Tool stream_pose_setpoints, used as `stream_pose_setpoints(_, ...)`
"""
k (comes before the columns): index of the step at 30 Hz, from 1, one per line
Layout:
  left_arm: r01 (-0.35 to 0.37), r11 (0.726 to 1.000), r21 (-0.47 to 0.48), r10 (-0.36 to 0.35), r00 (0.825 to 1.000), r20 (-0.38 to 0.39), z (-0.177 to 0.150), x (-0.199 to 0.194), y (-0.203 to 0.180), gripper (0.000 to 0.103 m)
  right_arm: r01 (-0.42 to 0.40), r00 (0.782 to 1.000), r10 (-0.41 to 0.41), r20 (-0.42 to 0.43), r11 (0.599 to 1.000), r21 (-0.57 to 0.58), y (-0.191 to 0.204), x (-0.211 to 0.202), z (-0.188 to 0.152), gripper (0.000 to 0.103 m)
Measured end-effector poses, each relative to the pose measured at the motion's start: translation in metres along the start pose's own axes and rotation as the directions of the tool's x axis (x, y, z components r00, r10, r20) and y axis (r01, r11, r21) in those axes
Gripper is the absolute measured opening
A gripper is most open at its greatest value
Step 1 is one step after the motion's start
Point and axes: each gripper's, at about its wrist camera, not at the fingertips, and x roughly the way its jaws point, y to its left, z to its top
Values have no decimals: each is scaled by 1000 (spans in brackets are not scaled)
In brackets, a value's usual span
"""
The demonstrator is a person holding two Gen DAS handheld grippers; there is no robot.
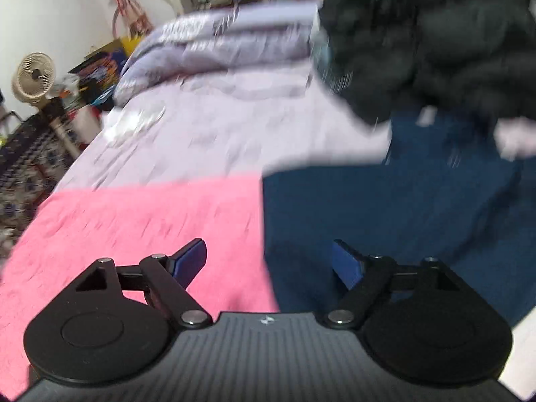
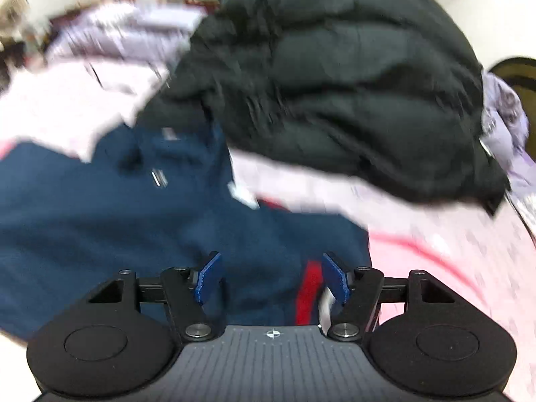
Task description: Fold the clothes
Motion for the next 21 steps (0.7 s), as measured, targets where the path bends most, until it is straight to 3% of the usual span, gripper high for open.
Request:
stream_pose_setpoints(3, 55, 998, 37, -55, 998, 11, 19, 21, -14, 87, -48, 999, 48, -4, 999, 1, 12, 18, 13, 66)
stream_pose_setpoints(4, 51, 997, 60, -50, 999, -17, 21, 34, -22, 87, -61, 996, 60, -60, 998, -9, 18, 30, 11, 69)
stream_pose_setpoints(6, 15, 996, 86, -2, 989, -146, 12, 68, -32, 89, -73, 980, 65, -186, 997, -34, 27, 57, 2, 69)
stream_pose_setpoints(7, 7, 998, 65, 5, 984, -180, 8, 75, -29, 89, -66, 980, 59, -190, 997, -29, 26, 55, 1, 70)
stream_pose_setpoints(9, -10, 1000, 4, 10, 985, -173, 8, 61, -16, 87, -51, 982, 48, -181, 999, -11, 23, 46, 0, 66)
stream_pose_setpoints(11, -11, 999, -43, 5, 991, -137, 9, 39, -4, 83, -63, 991, 62, -117, 998, -2, 22, 16, -1, 68)
stream_pose_setpoints(13, 45, 998, -39, -48, 995, -85, 0, 13, 0, 87, -111, 992, 111, -67, 994, -4, 23, -9, -12, 77)
stream_pose_setpoints(14, 67, 998, -19, -68, 994, -84, -6, 5, 0, 89, -117, 990, 115, -87, 993, -25, 25, -12, -20, 78)
stream_pose_setpoints(17, -17, 993, 115, 39, 980, -196, -37, 14, -5, 90, -74, 983, 56, -172, 992, -98, 27, -5, -54, 80)
stream_pose_setpoints(19, -49, 993, 107, 74, 967, -245, -52, 16, 7, 90, -47, 981, 41, -188, 999, -26, 12, -15, -62, 81)
stream_pose_setpoints(21, -60, 997, 52, 70, 970, -232, -56, 1, 20, 90, -43, 985, 44, -166, 999, 12, 3, -39, -62, 79)
